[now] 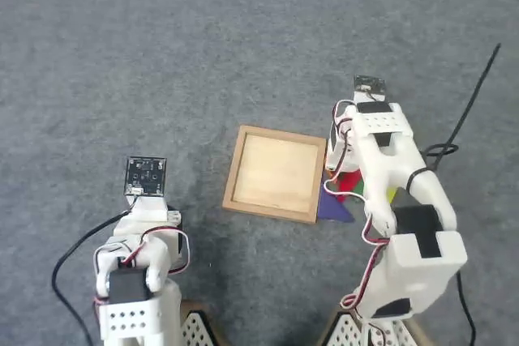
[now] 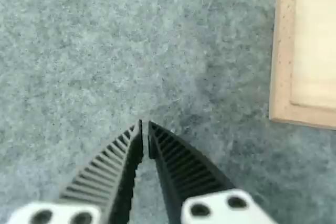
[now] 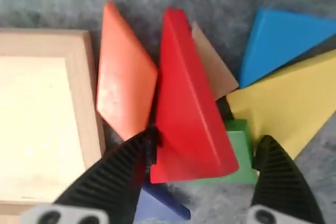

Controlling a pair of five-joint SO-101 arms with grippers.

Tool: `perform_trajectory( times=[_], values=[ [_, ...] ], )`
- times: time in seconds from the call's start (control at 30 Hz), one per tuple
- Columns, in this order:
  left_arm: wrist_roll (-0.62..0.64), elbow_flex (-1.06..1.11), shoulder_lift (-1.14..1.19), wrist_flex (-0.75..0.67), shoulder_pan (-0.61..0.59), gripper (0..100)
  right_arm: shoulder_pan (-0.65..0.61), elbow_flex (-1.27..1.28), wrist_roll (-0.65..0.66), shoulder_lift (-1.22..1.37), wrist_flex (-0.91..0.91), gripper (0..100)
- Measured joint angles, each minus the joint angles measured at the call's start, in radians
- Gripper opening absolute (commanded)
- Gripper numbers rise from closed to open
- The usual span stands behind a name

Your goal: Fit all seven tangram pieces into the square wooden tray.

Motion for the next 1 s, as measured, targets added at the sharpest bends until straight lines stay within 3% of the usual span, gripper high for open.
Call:
perform_trajectory(
  times=[0.27, 0.7, 1.0],
  values=[
    [0.000, 0.000, 0.000, 0.000, 0.000, 2, 0.011, -0.017, 0.003, -0.006, -0.020, 14.7],
    [0.000, 0.000, 0.000, 0.000, 0.000, 2, 0.011, -0.031, 0.012, -0.006, -0.021, 19.5],
    [0.000, 0.000, 0.000, 0.000, 0.000, 2, -0.037, -0.061, 0.307, -0.002, -0.021, 25.4]
  ],
)
